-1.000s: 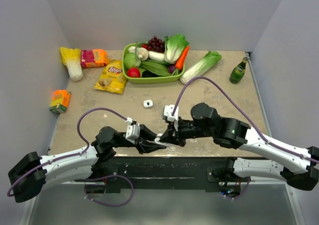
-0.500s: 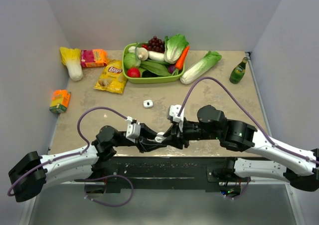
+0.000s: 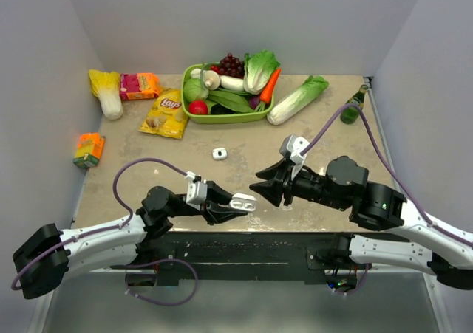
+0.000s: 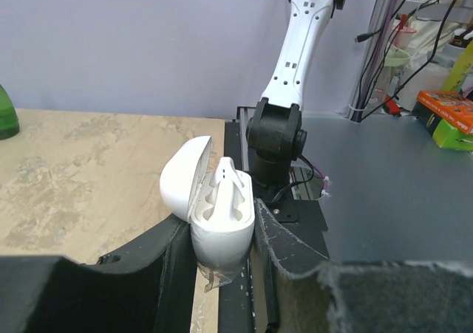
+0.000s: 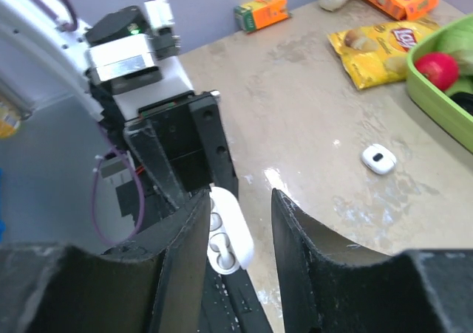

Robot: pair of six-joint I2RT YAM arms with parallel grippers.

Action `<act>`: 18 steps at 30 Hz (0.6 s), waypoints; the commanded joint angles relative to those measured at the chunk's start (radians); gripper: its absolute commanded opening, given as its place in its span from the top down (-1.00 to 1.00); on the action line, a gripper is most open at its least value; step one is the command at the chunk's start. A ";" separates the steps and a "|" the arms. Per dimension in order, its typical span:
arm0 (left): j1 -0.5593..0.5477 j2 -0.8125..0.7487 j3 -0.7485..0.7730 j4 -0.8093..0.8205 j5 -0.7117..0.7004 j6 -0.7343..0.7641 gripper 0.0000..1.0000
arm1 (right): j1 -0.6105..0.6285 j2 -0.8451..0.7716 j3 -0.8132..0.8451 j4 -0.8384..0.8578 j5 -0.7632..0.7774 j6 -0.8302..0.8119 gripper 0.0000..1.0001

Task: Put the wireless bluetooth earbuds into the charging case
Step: Close the charging case with the earbuds at the center of the board.

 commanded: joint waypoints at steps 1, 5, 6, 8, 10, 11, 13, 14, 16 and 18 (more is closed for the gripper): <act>-0.003 -0.022 0.004 0.093 -0.022 0.002 1.00 | 0.004 0.029 -0.002 -0.010 0.163 0.053 0.15; -0.003 -0.027 0.005 0.103 -0.022 -0.001 1.00 | 0.002 0.078 -0.007 -0.031 0.219 0.073 0.29; -0.003 -0.028 0.004 0.105 -0.022 -0.001 1.00 | 0.002 0.084 -0.004 -0.038 0.227 0.076 0.43; -0.001 -0.038 0.001 0.111 -0.027 -0.002 1.00 | 0.001 0.105 -0.002 -0.041 0.227 0.078 0.49; -0.003 -0.045 -0.002 0.114 -0.031 -0.002 1.00 | 0.002 0.118 0.001 -0.050 0.214 0.075 0.49; -0.003 -0.047 -0.007 0.112 -0.034 -0.002 1.00 | 0.002 0.121 0.002 -0.051 0.212 0.075 0.48; -0.003 -0.053 -0.007 0.117 -0.036 -0.002 1.00 | 0.002 0.130 -0.001 -0.053 0.198 0.072 0.45; -0.003 -0.054 -0.008 0.117 -0.037 -0.002 1.00 | 0.002 0.133 -0.001 -0.053 0.172 0.068 0.42; -0.003 -0.056 -0.010 0.117 -0.042 -0.001 1.00 | 0.002 0.141 -0.004 -0.044 0.149 0.059 0.39; -0.003 -0.054 -0.010 0.116 -0.047 -0.001 1.00 | 0.002 0.142 -0.007 -0.036 0.083 0.048 0.36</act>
